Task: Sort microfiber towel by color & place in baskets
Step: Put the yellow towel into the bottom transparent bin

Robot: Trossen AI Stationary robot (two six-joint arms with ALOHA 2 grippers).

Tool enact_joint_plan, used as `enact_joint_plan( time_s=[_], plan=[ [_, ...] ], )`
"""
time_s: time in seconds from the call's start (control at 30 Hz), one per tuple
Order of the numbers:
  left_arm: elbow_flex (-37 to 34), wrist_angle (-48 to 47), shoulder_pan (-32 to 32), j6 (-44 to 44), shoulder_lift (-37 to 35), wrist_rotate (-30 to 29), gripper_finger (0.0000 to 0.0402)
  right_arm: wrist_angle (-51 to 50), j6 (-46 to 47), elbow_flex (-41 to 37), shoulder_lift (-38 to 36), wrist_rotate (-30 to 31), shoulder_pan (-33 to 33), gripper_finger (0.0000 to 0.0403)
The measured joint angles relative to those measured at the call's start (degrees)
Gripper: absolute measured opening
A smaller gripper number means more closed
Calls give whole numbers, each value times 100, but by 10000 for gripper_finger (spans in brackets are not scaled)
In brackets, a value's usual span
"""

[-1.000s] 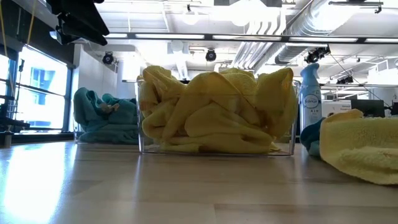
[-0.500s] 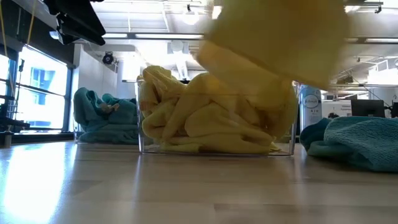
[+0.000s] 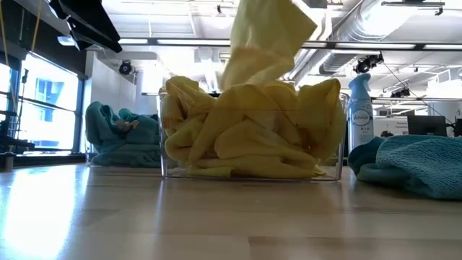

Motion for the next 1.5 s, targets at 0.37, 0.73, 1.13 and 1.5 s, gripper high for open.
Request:
enact_joint_plan(
  time_s=[0.37, 0.73, 1.13, 1.5],
  plan=[
    [0, -206, 1, 353, 0, -2, 110, 1631, 167, -1869, 24, -2669, -991, 0],
    [0, -298, 1, 457, 0, -7, 110, 5104, 88, -4337, 24, -4296, -1767, 0],
    [0, -299, 1, 450, 0, -7, 110, 5529, 310, -5038, -2, -4237, -1820, 1],
    [0, -302, 1, 333, 0, 33, 110, 5775, 318, -5057, -159, -4406, -1782, 94]
  ],
)
